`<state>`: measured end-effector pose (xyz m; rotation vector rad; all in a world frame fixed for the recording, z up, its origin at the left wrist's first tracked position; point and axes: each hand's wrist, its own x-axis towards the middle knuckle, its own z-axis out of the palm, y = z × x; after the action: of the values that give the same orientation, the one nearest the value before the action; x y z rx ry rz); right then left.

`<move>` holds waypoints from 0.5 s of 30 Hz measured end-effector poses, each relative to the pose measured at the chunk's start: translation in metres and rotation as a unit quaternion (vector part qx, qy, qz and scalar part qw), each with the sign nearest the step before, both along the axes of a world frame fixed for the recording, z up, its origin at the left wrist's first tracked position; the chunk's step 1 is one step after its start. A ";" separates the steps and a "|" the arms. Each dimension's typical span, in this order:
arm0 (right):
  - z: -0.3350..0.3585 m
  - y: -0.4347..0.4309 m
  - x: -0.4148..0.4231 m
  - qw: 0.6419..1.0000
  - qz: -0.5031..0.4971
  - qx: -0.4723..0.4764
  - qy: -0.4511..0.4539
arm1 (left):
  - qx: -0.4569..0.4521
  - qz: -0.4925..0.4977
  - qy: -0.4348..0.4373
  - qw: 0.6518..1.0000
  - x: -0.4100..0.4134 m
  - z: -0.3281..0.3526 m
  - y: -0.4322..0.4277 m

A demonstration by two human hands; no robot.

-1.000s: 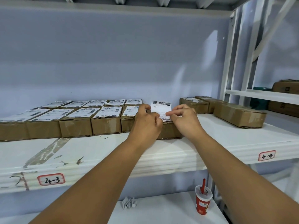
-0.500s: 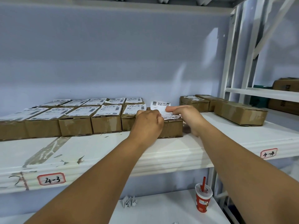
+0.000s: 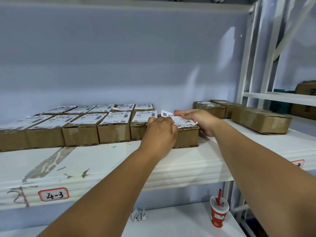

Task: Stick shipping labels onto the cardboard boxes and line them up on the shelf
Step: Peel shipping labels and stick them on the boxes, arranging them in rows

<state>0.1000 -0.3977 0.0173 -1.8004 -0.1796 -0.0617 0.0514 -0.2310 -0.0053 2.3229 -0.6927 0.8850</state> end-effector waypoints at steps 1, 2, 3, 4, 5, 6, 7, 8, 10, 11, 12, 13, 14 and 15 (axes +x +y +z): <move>-0.001 0.003 -0.002 1.000 0.000 0.019 0.009 | 0.001 0.005 -0.001 1.000 0.000 0.000 -0.001; -0.004 0.004 -0.003 0.999 -0.005 0.029 0.014 | 0.006 0.011 -0.003 1.000 0.000 0.000 -0.001; -0.007 0.004 -0.002 0.999 -0.012 0.035 0.017 | 0.013 0.017 -0.005 1.000 -0.001 0.000 -0.002; -0.007 0.003 -0.003 0.999 -0.012 0.033 0.020 | 0.022 0.025 -0.007 0.999 0.000 0.001 -0.002; -0.008 0.001 -0.004 0.999 -0.008 0.032 0.028 | 0.036 0.034 -0.007 0.999 -0.001 0.001 -0.001; -0.007 -0.001 -0.005 0.999 -0.003 0.026 0.037 | 0.051 0.035 -0.009 0.998 -0.002 0.001 0.000; -0.007 -0.005 -0.008 0.999 0.000 0.013 0.048 | 0.082 0.032 0.001 0.996 -0.004 0.002 -0.001; -0.007 -0.007 -0.012 0.998 0.004 -0.001 0.058 | 0.125 0.030 0.017 0.992 -0.005 0.002 0.000; -0.006 -0.011 -0.019 0.996 0.004 -0.046 0.071 | 0.174 0.052 -0.022 0.983 -0.003 0.001 0.000; -0.006 -0.013 -0.022 0.995 0.007 -0.064 0.072 | 0.170 0.052 -0.025 0.984 -0.002 0.002 0.000; -0.004 -0.015 -0.027 0.994 0.010 -0.078 0.074 | 0.171 0.057 -0.024 0.983 -0.002 0.002 0.000; -0.003 -0.016 -0.030 0.993 0.016 -0.090 0.078 | 0.174 0.058 -0.020 0.983 -0.005 0.003 0.000; -0.001 -0.017 -0.034 0.991 0.023 -0.101 0.080 | 0.178 0.051 -0.008 0.983 -0.008 0.004 0.001; 0.000 -0.018 -0.038 0.990 0.030 -0.111 0.083 | 0.186 0.042 0.001 0.982 -0.008 0.003 0.001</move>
<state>0.0619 -0.4160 0.0177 -2.0098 -0.1243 0.1566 0.0437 -0.2303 -0.0024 2.6991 -0.8216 0.8479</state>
